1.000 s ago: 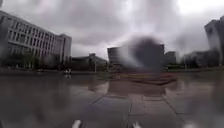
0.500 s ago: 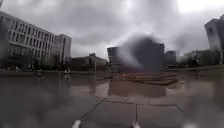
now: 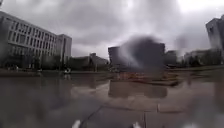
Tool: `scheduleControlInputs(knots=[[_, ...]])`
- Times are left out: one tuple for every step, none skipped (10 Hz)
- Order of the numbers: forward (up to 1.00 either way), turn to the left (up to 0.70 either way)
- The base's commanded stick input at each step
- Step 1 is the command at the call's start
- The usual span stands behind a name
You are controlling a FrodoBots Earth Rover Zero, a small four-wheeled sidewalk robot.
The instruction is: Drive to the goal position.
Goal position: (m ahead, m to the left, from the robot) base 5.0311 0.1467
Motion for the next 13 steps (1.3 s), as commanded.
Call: scheduleControlInputs(knots=[[0.7,0.0],[0.7,0.0],[0.7,0.0],[0.7,0.0],[0.7,0.0],[0.7,0.0],[0.7,0.0],[0.7,0.0],[0.7,0.0],[0.7,0.0],[0.7,0.0],[0.7,0.0],[0.7,0.0]])
